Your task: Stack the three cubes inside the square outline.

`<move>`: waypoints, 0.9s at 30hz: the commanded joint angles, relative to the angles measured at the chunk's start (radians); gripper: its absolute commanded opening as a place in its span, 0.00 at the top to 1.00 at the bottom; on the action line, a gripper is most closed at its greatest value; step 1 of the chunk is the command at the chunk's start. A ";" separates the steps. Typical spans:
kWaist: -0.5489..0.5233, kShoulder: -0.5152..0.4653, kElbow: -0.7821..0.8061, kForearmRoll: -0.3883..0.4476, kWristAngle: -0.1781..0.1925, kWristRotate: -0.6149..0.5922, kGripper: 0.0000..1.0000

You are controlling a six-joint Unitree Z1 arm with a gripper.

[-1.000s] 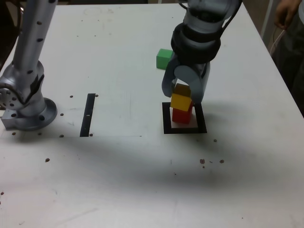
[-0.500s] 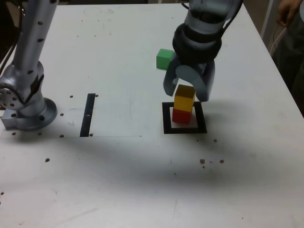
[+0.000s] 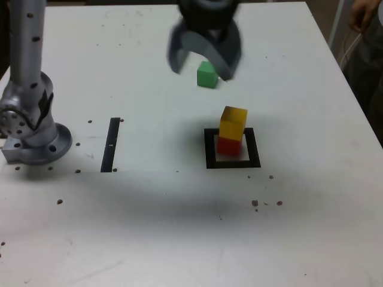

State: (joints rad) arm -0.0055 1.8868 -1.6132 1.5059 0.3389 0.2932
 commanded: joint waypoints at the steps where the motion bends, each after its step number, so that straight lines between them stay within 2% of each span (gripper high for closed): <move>1: 0.050 -0.033 0.028 -0.016 0.022 0.042 0.01; 5: 0.146 -0.039 0.058 -0.066 0.038 0.116 0.01; 10: 0.272 -0.017 0.057 -0.138 0.033 0.210 0.01; 15: 0.351 0.044 0.006 -0.173 0.028 0.281 0.01; 21: 0.401 0.177 -0.034 -0.235 -0.015 0.325 0.01; 27: 0.410 0.220 -0.031 -0.253 -0.041 0.343 0.03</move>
State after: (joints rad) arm 0.4037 2.0942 -1.6433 1.2553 0.3003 0.6324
